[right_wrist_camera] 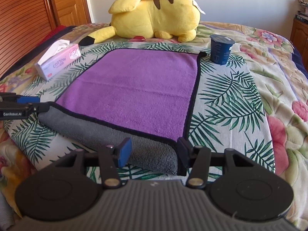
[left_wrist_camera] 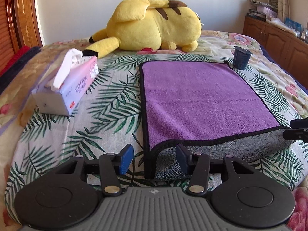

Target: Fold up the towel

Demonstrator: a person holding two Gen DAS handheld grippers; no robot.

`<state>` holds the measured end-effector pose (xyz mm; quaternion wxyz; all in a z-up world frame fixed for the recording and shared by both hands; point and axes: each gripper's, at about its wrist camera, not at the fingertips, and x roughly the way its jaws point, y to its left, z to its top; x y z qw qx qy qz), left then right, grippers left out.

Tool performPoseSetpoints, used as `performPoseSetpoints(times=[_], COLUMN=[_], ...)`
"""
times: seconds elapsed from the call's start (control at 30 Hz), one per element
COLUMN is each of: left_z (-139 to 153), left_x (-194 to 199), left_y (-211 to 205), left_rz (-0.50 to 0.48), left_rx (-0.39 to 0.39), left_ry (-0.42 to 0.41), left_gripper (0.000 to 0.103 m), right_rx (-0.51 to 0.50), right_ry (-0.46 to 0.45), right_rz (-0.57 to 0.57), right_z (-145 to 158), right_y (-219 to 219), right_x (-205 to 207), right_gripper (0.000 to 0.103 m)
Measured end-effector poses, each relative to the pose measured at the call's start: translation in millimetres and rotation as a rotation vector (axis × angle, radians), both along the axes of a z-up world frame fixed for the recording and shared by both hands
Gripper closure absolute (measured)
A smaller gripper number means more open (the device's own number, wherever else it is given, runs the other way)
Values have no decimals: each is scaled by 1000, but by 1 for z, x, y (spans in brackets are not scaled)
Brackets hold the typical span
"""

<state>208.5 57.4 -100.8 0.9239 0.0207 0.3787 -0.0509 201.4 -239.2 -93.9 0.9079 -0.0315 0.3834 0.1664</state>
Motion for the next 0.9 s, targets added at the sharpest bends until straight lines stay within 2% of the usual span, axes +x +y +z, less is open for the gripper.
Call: performPoseSetpoints(times=[0.23, 0.5, 0.7, 0.9], left_z=[-5, -9, -9, -10], left_x=[0, -1, -2, -2], left_y=[0, -4, -5, -5], left_rz=[-12, -24, -29, -32], left_rx=[-26, -15, -5, -1], left_ry=[31, 46, 38, 41], left_gripper=[84, 84, 97, 97], right_rx=[-13, -15, -1, 19], right_ry=[38, 58, 91, 101], right_rz=[-4, -37, -44, -20], right_z=[-6, -8, -11, -9], right_y=[0, -7, -10, -10], right_x=[2, 5, 8, 6], right_gripper=[49, 49, 49, 51])
